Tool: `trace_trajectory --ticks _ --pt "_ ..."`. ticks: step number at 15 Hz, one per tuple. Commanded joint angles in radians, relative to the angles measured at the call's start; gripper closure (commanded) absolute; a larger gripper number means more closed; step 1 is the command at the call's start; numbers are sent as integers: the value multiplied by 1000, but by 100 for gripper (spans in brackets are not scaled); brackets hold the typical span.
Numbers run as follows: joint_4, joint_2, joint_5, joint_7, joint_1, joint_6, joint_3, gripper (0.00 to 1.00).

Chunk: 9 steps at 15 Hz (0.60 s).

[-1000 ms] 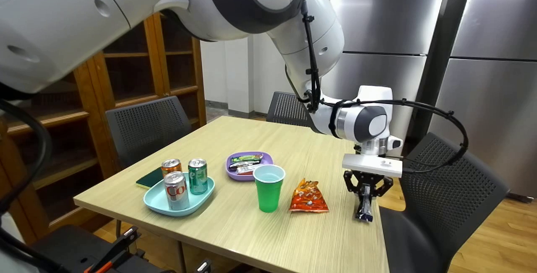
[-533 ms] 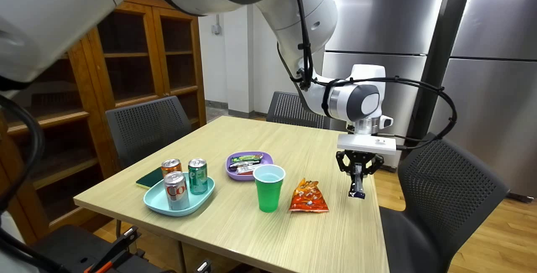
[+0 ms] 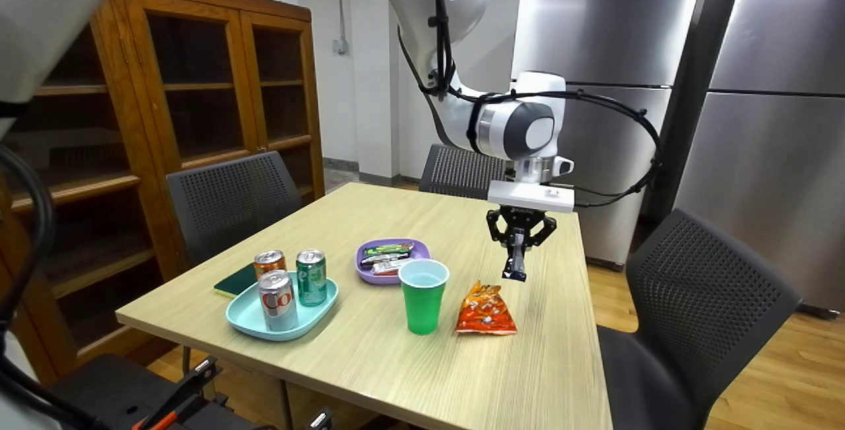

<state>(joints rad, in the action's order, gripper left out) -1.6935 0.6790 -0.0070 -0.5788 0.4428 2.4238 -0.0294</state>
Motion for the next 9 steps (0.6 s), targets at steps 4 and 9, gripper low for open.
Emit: trace_trajectory --ticks 4,9 --pt "-110 -94 17 -20 -84 -21 -21 94" --pt "-102 -70 5 -30 -153 -33 -36 94"
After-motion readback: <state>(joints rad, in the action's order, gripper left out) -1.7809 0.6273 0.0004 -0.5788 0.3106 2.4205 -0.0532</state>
